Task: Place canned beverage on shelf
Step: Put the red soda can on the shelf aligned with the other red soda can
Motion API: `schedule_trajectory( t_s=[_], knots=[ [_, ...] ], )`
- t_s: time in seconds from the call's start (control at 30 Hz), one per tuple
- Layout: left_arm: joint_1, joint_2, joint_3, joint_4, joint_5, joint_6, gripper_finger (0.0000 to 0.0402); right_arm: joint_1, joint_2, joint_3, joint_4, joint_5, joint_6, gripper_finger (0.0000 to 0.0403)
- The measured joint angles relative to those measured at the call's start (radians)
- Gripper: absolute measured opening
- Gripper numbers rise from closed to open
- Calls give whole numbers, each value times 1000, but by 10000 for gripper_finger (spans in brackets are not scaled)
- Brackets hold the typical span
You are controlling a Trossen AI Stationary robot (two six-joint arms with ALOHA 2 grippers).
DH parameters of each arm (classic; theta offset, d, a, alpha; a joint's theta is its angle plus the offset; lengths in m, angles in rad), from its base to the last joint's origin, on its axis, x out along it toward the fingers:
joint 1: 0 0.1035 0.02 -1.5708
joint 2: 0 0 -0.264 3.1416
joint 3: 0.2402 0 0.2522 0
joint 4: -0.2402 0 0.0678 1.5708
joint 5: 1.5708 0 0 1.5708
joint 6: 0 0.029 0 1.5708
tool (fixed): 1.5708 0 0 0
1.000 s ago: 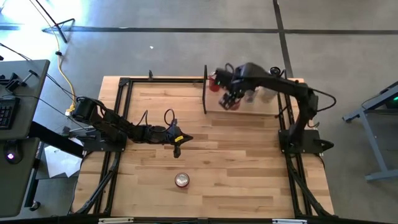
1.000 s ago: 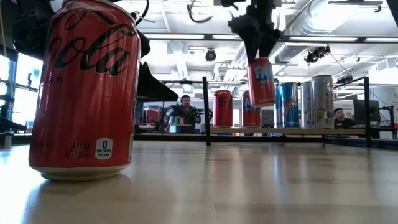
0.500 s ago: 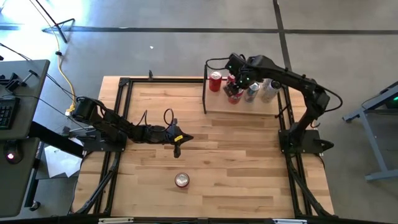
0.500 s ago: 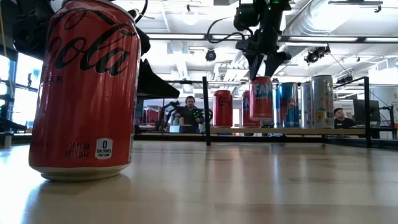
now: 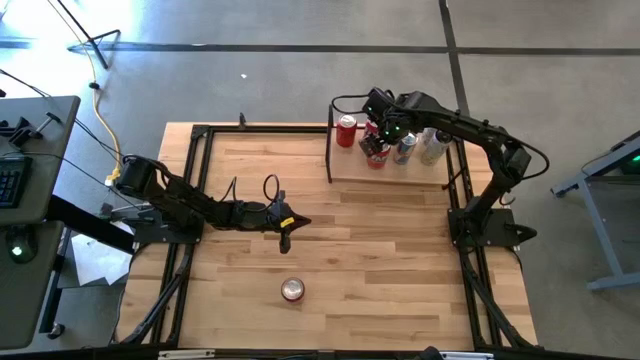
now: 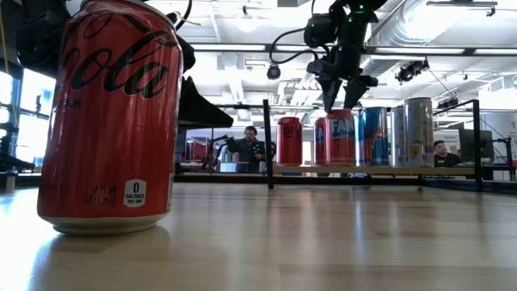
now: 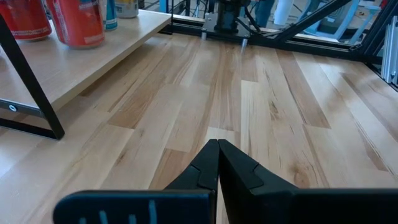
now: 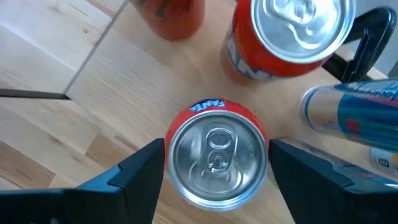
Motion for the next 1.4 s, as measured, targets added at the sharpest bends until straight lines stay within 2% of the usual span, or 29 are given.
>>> schedule_trajectory(
  t_s=[0.37,0.57,0.63,0.73,0.87,0.97,1.0,1.07,1.2,1.4],
  knots=[
    [0,0,0,-1,0,1,0,0,-1,12,52,42,-67,286],
    [0,0,0,-1,0,9,0,29,-4,138,-43,95,-125,280],
    [0,0,0,-1,0,11,0,66,-15,163,-79,130,-158,264],
    [0,0,0,-1,-1,37,0,126,-43,148,-135,194,-183,215],
    [1,0,0,1,-17,61,0,181,-91,63,-156,218,-183,115],
    [1,-12,0,-2,-27,61,0,213,-136,-43,-128,215,-184,34],
    [1,-13,0,0,-27,63,0,220,-147,-87,-101,212,-185,18],
    [1,-25,-1,-7,-27,68,0,230,-164,-173,-49,214,-193,12],
    [3,-35,0,-3,-31,71,0,230,-177,-316,85,209,-209,36],
    [3,-39,0,-3,-56,70,0,213,-176,-423,249,214,-232,26]
  ],
)
